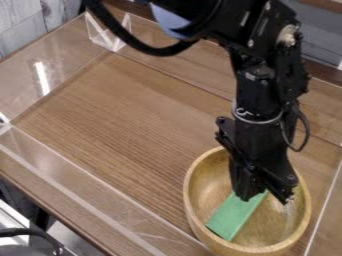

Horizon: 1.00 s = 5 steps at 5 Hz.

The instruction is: Put the green block in the brown bowl

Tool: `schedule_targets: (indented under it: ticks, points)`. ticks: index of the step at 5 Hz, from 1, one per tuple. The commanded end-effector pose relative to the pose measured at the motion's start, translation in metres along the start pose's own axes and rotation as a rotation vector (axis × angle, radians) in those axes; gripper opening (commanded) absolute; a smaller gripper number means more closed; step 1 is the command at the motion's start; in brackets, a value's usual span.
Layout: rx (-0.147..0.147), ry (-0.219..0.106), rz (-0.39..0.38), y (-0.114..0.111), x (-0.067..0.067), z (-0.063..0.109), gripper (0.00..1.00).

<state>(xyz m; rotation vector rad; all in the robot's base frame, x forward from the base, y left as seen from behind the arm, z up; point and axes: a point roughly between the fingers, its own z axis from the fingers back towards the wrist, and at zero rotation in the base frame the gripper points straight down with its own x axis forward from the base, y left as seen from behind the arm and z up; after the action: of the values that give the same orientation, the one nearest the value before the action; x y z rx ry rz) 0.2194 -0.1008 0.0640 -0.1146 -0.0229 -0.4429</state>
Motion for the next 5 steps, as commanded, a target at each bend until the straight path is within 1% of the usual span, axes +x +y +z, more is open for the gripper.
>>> schedule_targets:
  ticks: [1, 4, 5]
  points:
    - [0.010, -0.071, 0.004, 0.0026, 0.0086, 0.0159, 0.00]
    - [0.012, -0.080, 0.024, 0.0067, 0.0087, 0.0158, 0.00]
    - [0.010, -0.079, 0.035, 0.0080, 0.0089, 0.0209, 0.00]
